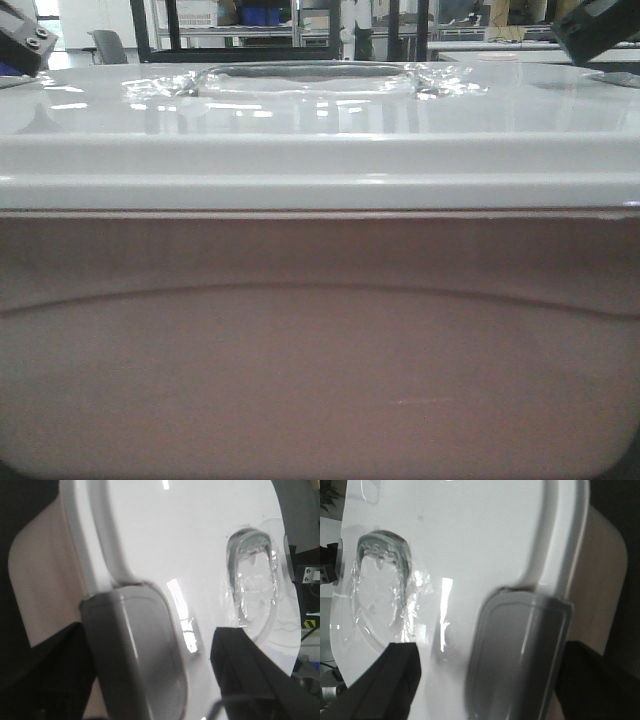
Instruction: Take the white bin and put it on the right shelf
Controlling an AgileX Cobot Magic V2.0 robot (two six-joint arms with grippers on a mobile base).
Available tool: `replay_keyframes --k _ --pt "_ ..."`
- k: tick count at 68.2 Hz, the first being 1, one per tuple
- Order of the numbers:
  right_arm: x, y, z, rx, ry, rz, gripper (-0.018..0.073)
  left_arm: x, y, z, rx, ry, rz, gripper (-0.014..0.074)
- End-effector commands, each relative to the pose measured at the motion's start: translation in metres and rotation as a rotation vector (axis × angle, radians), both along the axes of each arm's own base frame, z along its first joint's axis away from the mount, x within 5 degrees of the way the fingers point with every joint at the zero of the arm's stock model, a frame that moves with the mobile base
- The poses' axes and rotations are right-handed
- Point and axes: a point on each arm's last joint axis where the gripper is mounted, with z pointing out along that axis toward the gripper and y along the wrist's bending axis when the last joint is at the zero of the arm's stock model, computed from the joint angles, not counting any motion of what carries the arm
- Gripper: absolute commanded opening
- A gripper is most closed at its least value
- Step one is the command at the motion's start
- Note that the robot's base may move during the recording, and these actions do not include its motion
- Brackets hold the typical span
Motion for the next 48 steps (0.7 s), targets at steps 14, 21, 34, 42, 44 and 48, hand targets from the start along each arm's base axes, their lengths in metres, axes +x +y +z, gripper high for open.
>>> replay_keyframes --k 14,21,34,42,44,48 --pt "-0.0010 0.0033 0.0158 0.075 -0.046 -0.005 0.0620 -0.0027 -0.0058 0.0174 -0.094 -0.032 -0.019 0.0365" --pt "-0.0011 0.0034 0.0158 0.075 -0.045 -0.004 0.0568 -0.0024 -0.0058 0.0174 -0.093 -0.032 -0.017 0.0365" --pt "-0.0011 0.0034 0.0158 0.075 -0.045 -0.004 0.0439 -0.0022 -0.0057 0.0173 -0.092 -0.033 -0.015 0.0365" --pt "-0.0011 0.0034 0.0158 0.075 -0.045 -0.004 0.0430 -0.0021 -0.0056 0.0173 -0.092 -0.034 -0.014 0.0365" --pt "-0.0011 0.0034 0.0158 0.075 -0.045 -0.004 0.0430 -0.0021 -0.0056 0.0173 -0.092 -0.034 -0.014 0.0365" --pt "-0.0011 0.0034 0.0158 0.075 -0.045 -0.004 0.0430 -0.0020 -0.0056 0.0173 -0.091 -0.034 -0.013 0.0365"
